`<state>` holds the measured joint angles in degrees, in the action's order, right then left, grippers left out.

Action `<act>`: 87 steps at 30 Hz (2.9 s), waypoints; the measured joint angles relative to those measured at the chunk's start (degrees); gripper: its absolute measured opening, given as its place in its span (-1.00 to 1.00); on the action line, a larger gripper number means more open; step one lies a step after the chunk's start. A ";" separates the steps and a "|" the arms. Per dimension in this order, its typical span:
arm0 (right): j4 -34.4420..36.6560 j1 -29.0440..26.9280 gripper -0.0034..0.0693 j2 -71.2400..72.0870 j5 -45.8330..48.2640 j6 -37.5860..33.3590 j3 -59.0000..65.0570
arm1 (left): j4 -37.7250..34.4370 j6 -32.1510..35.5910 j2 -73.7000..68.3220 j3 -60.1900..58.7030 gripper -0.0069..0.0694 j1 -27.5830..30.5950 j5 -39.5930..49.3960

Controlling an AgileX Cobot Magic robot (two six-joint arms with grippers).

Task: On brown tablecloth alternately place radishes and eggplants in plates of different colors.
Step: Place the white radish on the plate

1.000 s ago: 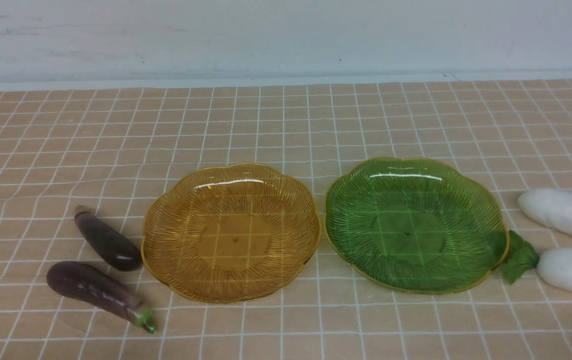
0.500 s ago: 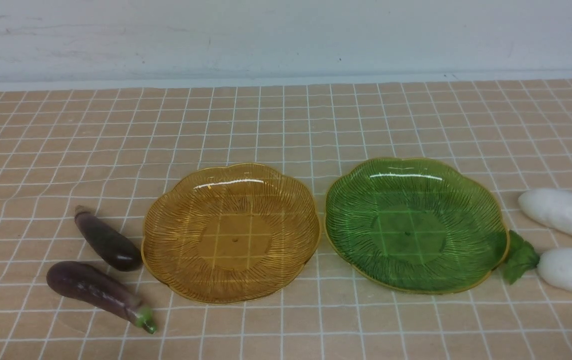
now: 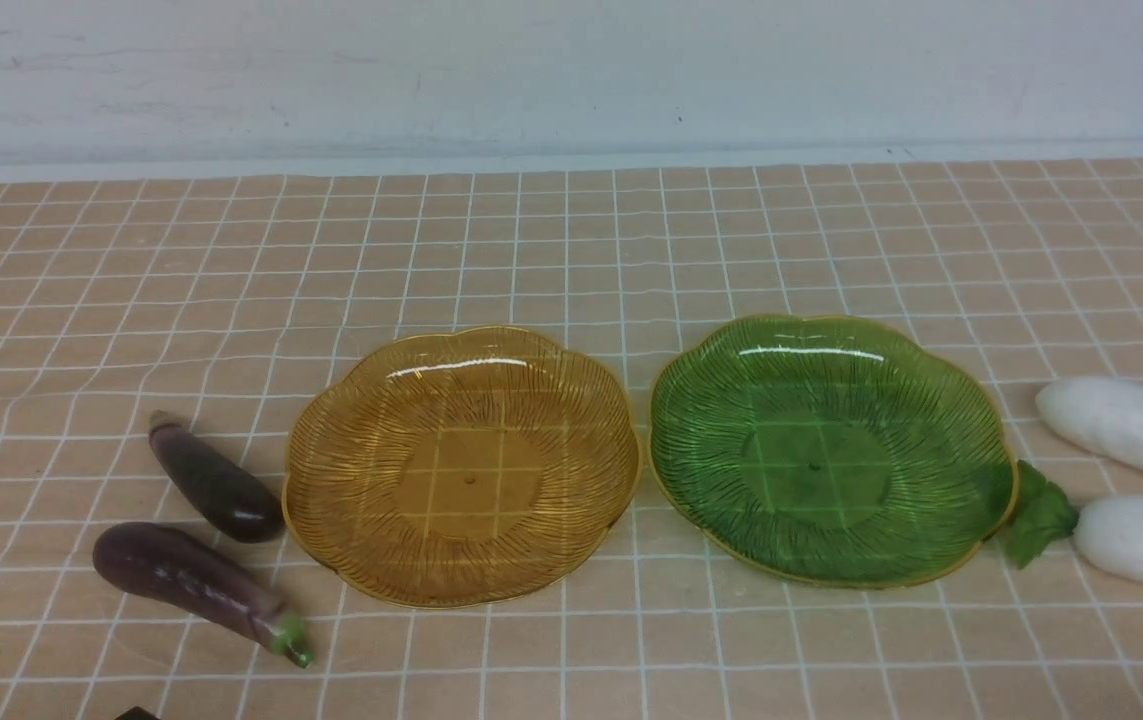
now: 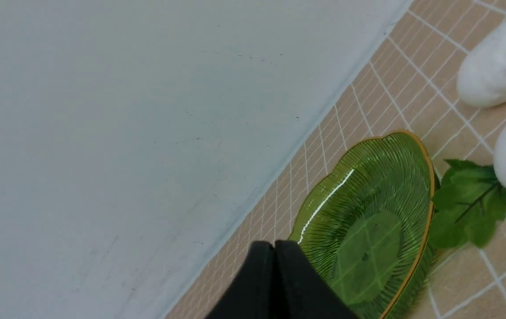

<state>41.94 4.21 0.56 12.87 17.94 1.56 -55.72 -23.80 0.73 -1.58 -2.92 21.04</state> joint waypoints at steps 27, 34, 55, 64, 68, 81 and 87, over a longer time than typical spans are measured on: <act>-48.96 0.00 0.10 -68.68 44.73 -21.46 -47.49 | 16.14 41.12 -48.16 29.00 -0.82 0.00 26.65; -58.23 0.07 0.84 -81.36 31.72 -33.19 -47.69 | 16.14 44.42 -48.22 29.00 -0.79 0.00 26.85; -83.27 0.07 0.42 -100.00 23.80 -26.22 -49.79 | 16.14 44.90 -48.22 29.00 -0.79 0.00 28.13; -82.13 0.51 0.42 -99.06 33.42 -23.05 -53.54 | 16.14 44.90 -48.22 29.00 -0.79 0.00 28.30; -78.11 0.57 0.42 -96.22 39.74 -21.85 -58.61 | 16.14 44.90 -48.22 29.00 -0.79 0.00 28.35; -29.31 5.52 0.42 -92.88 42.42 -29.42 -74.97 | 16.14 45.34 -48.22 29.00 -0.77 0.00 26.65; -26.41 10.15 0.42 -100.35 36.82 -31.28 -75.00 | 16.14 45.34 -48.22 29.00 -0.77 0.00 25.33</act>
<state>15.53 14.36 -99.79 49.69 -13.35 -73.43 -39.58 21.54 -47.48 27.42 -2.92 46.37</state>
